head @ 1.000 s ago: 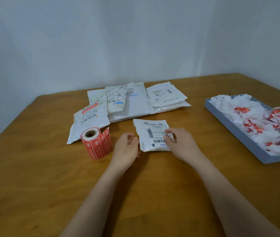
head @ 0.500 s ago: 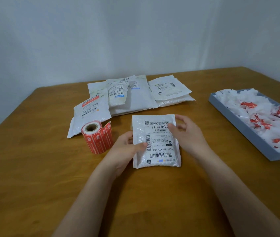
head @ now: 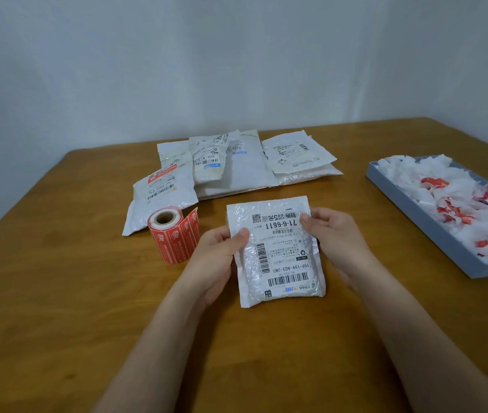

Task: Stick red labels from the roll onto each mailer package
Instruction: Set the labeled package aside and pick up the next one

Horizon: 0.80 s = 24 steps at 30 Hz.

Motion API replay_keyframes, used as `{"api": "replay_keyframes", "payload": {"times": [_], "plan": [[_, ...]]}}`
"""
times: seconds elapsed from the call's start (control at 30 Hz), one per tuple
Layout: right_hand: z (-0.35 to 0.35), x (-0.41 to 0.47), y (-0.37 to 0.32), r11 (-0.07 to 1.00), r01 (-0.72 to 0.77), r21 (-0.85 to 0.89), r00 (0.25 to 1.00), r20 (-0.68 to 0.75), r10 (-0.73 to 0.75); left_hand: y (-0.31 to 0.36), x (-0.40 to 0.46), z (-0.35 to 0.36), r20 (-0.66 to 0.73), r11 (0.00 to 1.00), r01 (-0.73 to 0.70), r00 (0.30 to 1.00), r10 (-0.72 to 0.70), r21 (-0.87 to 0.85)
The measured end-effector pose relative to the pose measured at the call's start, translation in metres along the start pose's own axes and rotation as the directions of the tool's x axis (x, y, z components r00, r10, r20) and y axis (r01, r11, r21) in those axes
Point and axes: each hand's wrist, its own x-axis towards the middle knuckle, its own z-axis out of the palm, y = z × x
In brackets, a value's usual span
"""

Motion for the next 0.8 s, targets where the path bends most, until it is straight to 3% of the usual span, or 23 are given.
{"api": "replay_keyframes", "payload": {"times": [0.07, 0.13, 0.2, 0.27, 0.33, 0.4, 0.47, 0.53, 0.6, 0.7, 0.8], "plan": [[0.001, -0.001, 0.0, 1.0, -0.014, -0.009, 1.0, -0.021, 0.014, 0.002, -0.001, 0.001, 0.008, 1.0, 0.015, 1.0, -0.015, -0.01], [0.002, -0.001, 0.001, 0.985, -0.004, -0.17, 0.997, -0.076, -0.01, 0.003, -0.004, 0.003, -0.003, 1.0, 0.008, 1.0, -0.008, -0.011], [0.003, -0.003, 0.001, 0.896, 0.045, -0.442, 0.978, -0.164, -0.13, 0.004, -0.006, 0.005, -0.044, 0.999, -0.044, 0.998, 0.044, 0.019], [0.005, -0.006, -0.003, 0.842, 0.17, -0.511, 0.935, -0.187, -0.303, 0.006, -0.008, 0.007, -0.072, 0.994, -0.107, 0.992, 0.108, 0.019], [0.007, -0.009, -0.007, 0.879, 0.262, -0.398, 0.938, -0.11, -0.329, 0.009, -0.008, 0.009, -0.021, 0.99, -0.138, 0.99, 0.138, -0.02], [0.012, -0.013, -0.01, 0.959, 0.228, -0.171, 0.973, 0.067, -0.219, 0.009, -0.008, 0.009, 0.08, 0.986, -0.167, 0.983, 0.166, 0.006], [0.016, -0.017, -0.013, 0.995, 0.048, 0.093, 0.962, 0.265, -0.071, 0.006, -0.007, 0.01, 0.152, 0.972, -0.192, 0.974, 0.171, 0.133], [0.018, -0.02, -0.017, 0.951, -0.119, 0.285, 0.928, 0.372, 0.005, 0.006, -0.009, 0.012, 0.166, 0.951, -0.196, 0.973, 0.159, 0.241], [0.018, -0.019, -0.019, 0.929, -0.188, 0.317, 0.943, 0.322, 0.081, 0.006, -0.01, 0.012, 0.129, 0.952, -0.175, 0.981, 0.147, 0.25], [0.015, -0.014, -0.016, 0.945, -0.206, 0.255, 0.976, 0.115, 0.182, 0.005, -0.009, 0.009, 0.036, 0.96, -0.216, 0.976, 0.213, 0.18], [0.007, -0.01, -0.013, 0.958, -0.213, 0.193, 0.977, 0.065, 0.204, 0.004, -0.006, 0.006, -0.124, 0.95, -0.23, 0.958, 0.259, 0.21]]}}
